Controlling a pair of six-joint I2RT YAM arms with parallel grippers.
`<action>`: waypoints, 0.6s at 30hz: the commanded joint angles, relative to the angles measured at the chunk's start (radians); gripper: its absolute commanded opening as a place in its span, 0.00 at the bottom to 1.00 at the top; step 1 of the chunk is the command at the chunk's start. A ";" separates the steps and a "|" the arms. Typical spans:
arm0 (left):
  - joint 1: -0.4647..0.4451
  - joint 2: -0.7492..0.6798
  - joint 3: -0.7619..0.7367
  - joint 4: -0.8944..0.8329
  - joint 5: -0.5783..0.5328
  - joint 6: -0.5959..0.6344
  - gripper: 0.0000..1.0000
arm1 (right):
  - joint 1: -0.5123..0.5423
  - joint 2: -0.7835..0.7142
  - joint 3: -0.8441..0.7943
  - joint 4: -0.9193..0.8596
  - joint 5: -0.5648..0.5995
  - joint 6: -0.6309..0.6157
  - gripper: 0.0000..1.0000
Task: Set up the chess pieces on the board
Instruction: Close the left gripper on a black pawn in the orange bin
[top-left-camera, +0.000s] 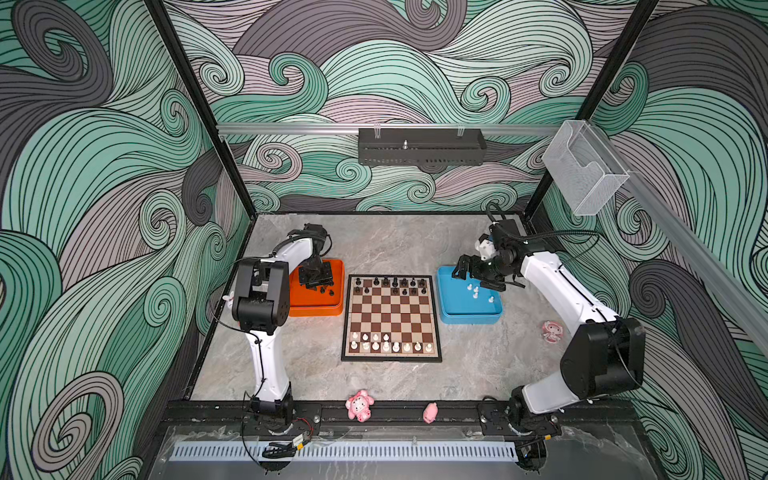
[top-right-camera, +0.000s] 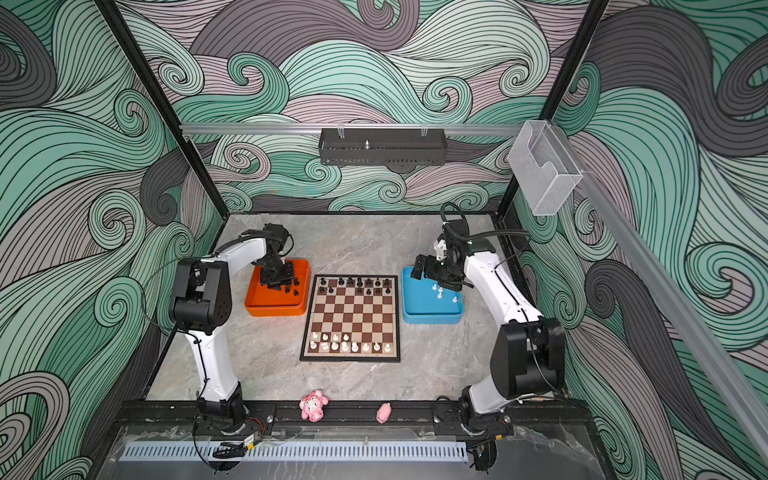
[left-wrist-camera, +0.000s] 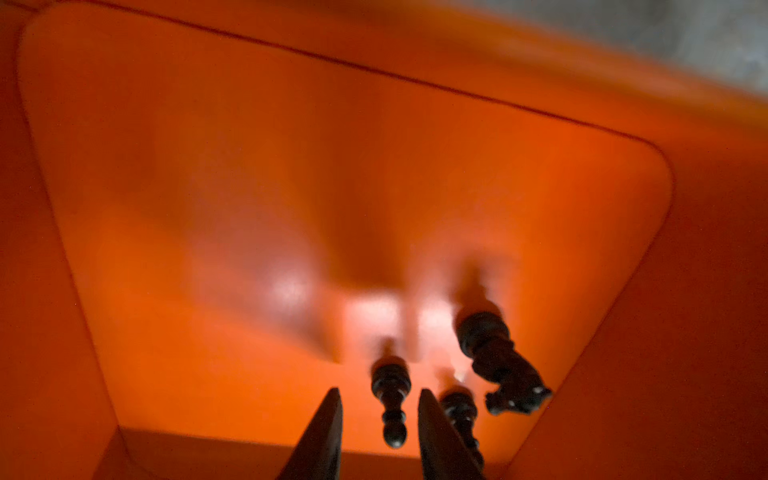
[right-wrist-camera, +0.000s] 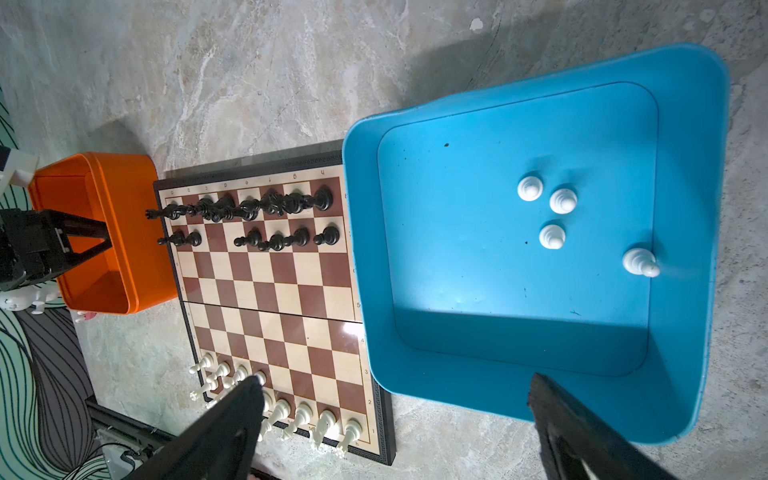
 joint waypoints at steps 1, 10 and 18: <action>-0.011 0.017 0.033 -0.030 -0.027 -0.001 0.31 | -0.007 0.007 -0.008 0.002 -0.016 -0.013 0.99; -0.020 0.027 0.038 -0.032 -0.025 0.003 0.29 | -0.009 0.011 -0.011 0.002 -0.019 -0.014 1.00; -0.031 0.040 0.050 -0.037 -0.031 0.003 0.29 | -0.009 0.017 -0.012 0.007 -0.023 -0.013 1.00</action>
